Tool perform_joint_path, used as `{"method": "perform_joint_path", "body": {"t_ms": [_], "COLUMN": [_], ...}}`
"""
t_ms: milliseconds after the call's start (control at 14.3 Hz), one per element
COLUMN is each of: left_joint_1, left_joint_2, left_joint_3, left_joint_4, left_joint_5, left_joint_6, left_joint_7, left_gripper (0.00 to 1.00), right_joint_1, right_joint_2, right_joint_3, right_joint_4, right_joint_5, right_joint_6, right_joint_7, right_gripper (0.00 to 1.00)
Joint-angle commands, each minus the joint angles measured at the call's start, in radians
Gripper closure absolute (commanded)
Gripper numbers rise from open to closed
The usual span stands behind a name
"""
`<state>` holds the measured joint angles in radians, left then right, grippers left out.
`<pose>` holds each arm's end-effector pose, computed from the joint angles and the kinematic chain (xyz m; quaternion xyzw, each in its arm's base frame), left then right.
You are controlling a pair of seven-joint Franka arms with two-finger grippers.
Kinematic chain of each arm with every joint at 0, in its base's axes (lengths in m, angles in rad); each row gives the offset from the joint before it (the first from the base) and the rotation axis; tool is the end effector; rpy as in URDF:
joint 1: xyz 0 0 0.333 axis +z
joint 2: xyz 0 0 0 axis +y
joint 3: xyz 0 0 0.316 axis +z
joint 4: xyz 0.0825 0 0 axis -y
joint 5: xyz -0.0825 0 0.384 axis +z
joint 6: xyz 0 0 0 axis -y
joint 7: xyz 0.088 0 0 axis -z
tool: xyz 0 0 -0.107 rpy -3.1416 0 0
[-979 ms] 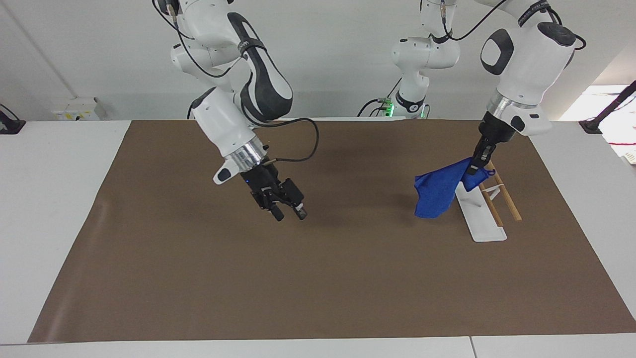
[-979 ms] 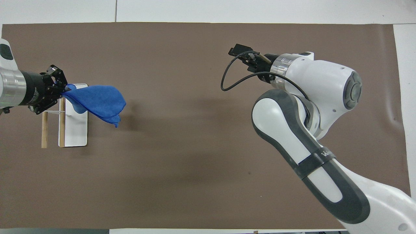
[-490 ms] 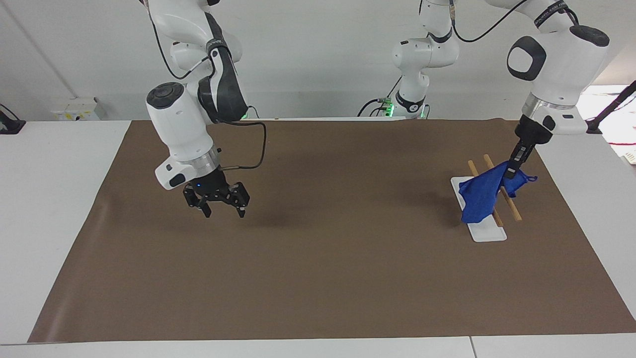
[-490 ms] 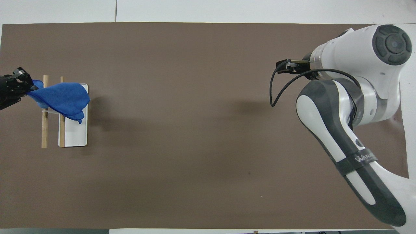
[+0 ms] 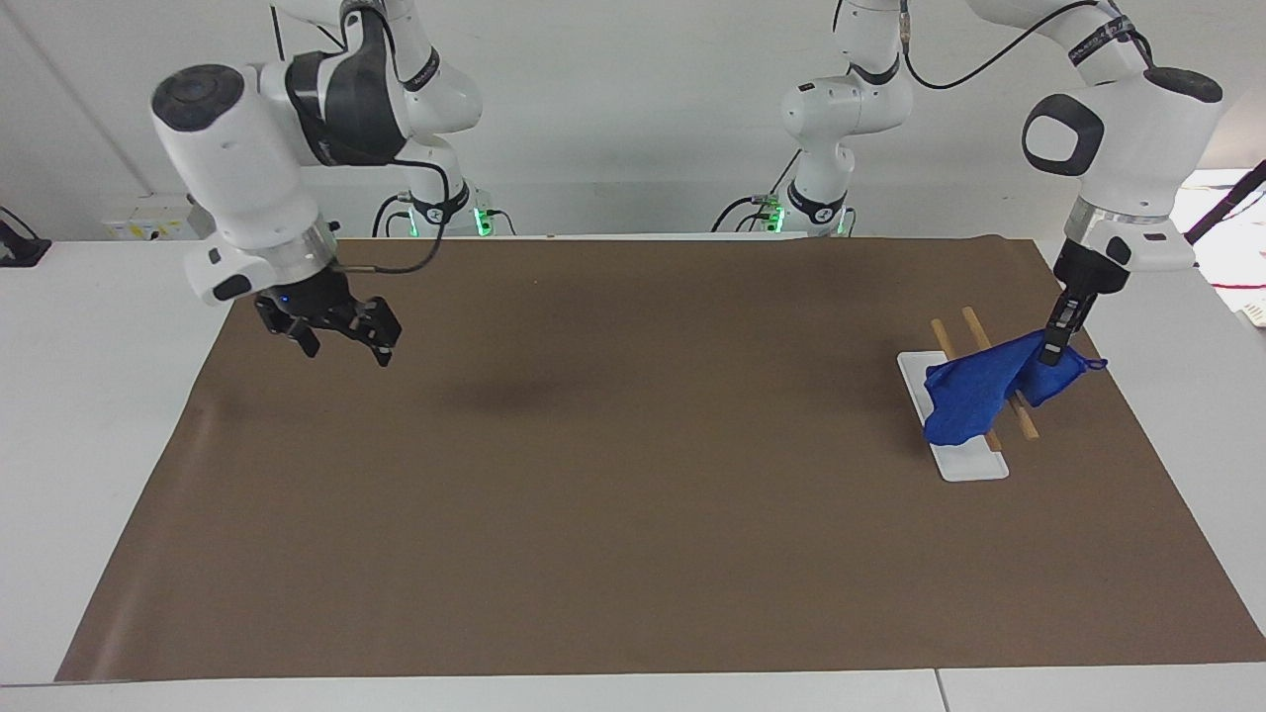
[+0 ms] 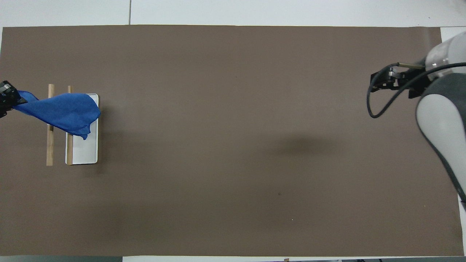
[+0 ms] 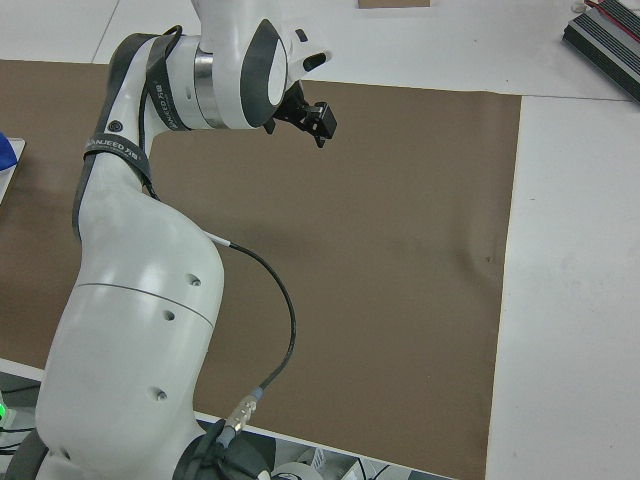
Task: Right arm passes towel to left arm to hang
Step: 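Drape the towel over the rack with the left gripper while right retracts, then release the towel onto the rack and pull the left gripper back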
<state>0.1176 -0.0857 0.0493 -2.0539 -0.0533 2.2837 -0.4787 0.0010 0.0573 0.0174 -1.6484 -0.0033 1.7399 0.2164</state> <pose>0.5504 0.0921 0.5079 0.9317 0.3267 0.1512 0.0488 0.5836 0.0102 0.5699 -0.9950 0.0986 -0.0171 0.0009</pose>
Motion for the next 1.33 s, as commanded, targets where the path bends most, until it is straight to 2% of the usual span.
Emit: {"method": "perform_joint_path", "body": {"t_ms": [0,140,280,630,840,1049,1259], "left_joint_1": [0.062,0.100,0.114,0.185,0.150,0.099,0.088], "left_joint_2": [-0.040,-0.063,-0.066,-0.046,0.004,0.040,0.021], "left_joint_3": [-0.008,-0.008,-0.008,-0.009,-0.014,-0.014,-0.012], "left_joint_4": [-0.086,-0.138,-0.161,-0.201,-0.148,-0.054,-0.086], "left_joint_5": [0.018,0.018,0.018,0.017,0.017,0.015,0.015], "left_joint_6": [0.022,0.022,0.033,0.114,0.207,0.206,0.194], "left_joint_7": [0.075,0.115,0.121,0.024,-0.139,-0.262,-0.285], "left_gripper": [1.00,1.00,1.00,1.00,1.00,1.00,1.00], "right_joint_1": [-0.070,-0.085,-0.084,-0.029,-0.039,-0.041,-0.041], "right_joint_2": [-0.085,-0.077,-0.085,-0.108,-0.105,-0.106,-0.106], "right_joint_3": [0.027,0.026,0.023,0.024,0.023,0.016,0.016], "right_joint_4": [-0.018,0.027,0.022,-0.014,-0.007,-0.007,-0.007], "right_joint_5": [-0.035,-0.047,-0.044,-0.018,-0.017,-0.017,-0.017], "right_joint_6": [-0.086,-0.157,-0.168,-0.157,-0.155,-0.154,-0.154], "right_joint_7": [-0.040,-0.124,-0.118,0.021,-0.002,-0.003,-0.003], "right_gripper": [0.00,0.00,0.00,0.00,0.00,0.00,0.00]}}
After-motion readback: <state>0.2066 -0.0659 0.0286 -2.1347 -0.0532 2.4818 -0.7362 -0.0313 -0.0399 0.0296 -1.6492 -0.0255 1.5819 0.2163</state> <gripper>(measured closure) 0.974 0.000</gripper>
